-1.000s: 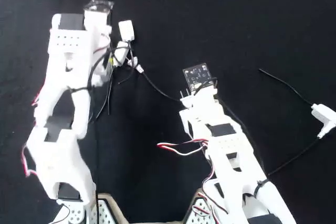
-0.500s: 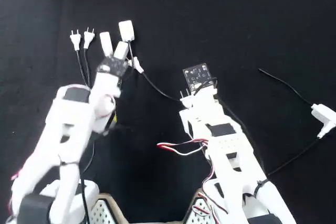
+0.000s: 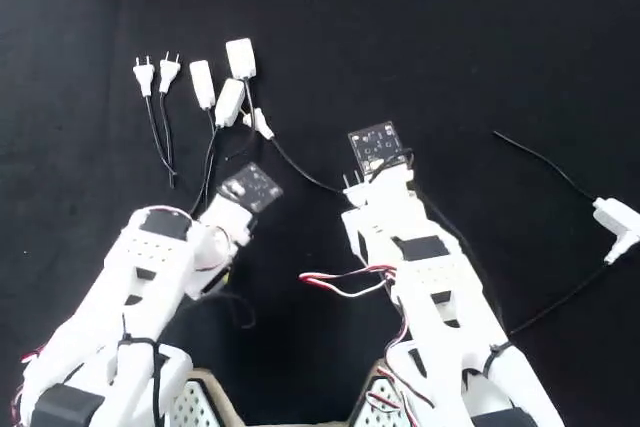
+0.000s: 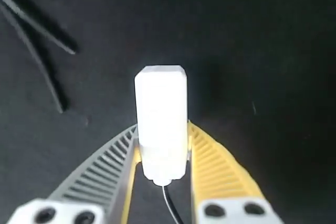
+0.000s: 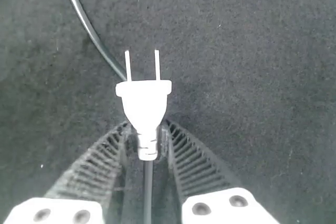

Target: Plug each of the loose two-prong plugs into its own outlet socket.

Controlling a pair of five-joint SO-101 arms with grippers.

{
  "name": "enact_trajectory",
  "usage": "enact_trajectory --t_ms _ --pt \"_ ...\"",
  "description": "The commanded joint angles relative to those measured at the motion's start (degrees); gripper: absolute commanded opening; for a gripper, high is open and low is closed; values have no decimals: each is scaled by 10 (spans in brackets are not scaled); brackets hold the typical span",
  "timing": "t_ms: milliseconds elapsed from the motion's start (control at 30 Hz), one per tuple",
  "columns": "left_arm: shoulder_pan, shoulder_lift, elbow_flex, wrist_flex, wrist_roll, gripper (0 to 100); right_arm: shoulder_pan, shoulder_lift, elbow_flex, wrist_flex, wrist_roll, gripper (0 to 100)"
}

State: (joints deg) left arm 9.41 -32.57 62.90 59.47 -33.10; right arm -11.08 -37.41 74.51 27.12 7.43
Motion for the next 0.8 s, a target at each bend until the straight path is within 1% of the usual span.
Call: enact_trajectory --t_ms 0,167,200,367,467,667,767 --pt "4 -16 11 -11 -38 30 -7 -15 -4 -11 -4 11" --pt "1 -16 29 -28 -40 33 -7 -15 -4 -11 -4 11" --pt "1 -16 30 -27 -40 53 -7 -15 -4 -11 -4 11" --pt "-23 -16 31 -29 -37 259 -7 -15 -4 -11 -4 11" --pt "-32 -15 31 -27 -43 336 -7 -15 -4 -11 -4 11" --pt "-56 -17 16 -30 -40 343 -7 -15 -4 -11 -4 11" --pt "-68 -17 -15 -27 -10 343 -7 -15 -4 -11 -4 11"
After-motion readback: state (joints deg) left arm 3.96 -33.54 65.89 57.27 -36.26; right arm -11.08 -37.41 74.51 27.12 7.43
